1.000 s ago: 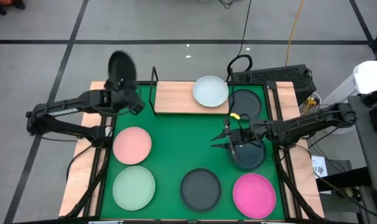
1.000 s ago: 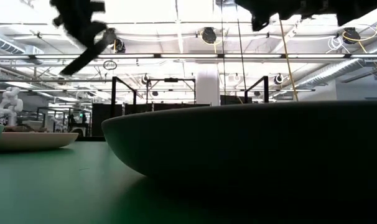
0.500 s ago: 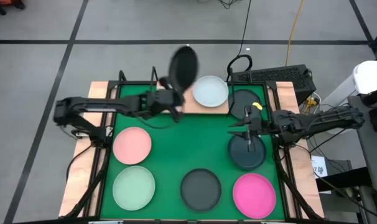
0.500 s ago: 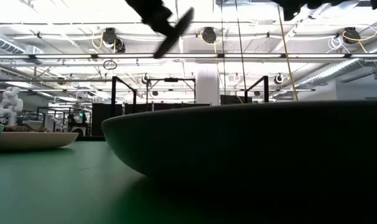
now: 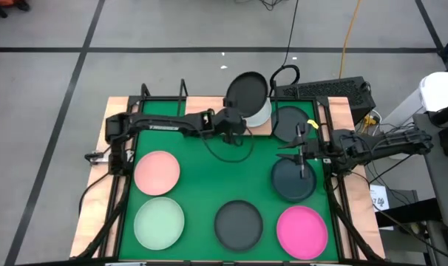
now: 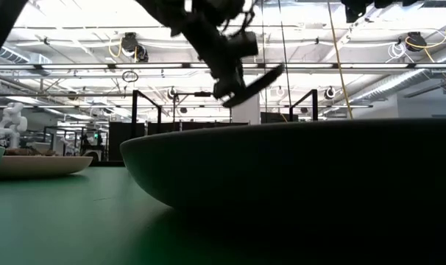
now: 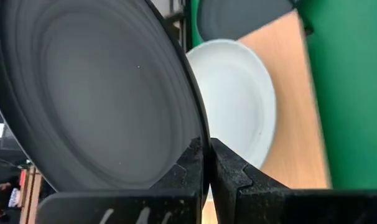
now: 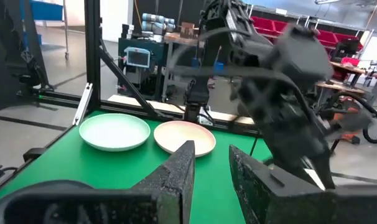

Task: Place and stack plates onto a shelf
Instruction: Stack the top left black plate on top of the white plate on the shelf

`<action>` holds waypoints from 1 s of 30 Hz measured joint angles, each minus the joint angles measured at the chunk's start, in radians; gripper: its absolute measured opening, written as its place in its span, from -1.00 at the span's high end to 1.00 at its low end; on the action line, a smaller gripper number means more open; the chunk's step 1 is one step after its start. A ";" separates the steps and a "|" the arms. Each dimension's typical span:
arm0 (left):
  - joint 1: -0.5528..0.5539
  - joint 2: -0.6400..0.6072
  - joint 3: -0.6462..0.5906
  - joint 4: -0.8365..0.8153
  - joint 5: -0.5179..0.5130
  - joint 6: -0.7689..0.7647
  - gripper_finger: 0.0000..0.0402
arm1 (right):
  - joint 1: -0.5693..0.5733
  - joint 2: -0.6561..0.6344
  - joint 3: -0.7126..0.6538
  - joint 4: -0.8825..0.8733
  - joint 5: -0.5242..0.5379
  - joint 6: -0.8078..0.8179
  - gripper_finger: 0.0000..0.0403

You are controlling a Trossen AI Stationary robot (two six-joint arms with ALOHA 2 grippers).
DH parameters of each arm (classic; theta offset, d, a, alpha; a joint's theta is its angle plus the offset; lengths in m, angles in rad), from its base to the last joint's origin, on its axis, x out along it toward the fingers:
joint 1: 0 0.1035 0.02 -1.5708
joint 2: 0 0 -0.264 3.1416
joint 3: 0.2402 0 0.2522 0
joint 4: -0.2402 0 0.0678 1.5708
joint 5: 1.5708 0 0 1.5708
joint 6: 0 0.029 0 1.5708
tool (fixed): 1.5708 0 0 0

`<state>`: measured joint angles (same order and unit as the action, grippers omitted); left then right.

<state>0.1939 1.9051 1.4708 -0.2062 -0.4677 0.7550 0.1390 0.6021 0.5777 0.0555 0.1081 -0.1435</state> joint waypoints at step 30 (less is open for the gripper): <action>0.074 0.085 -0.001 -0.025 0.232 -0.022 0.67 | 0.000 0.003 -0.001 0.023 -0.004 0.009 0.59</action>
<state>0.2680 1.9903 1.4700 -0.2316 -0.2361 0.7326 0.1394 0.6052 0.5766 0.0784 0.1040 -0.1349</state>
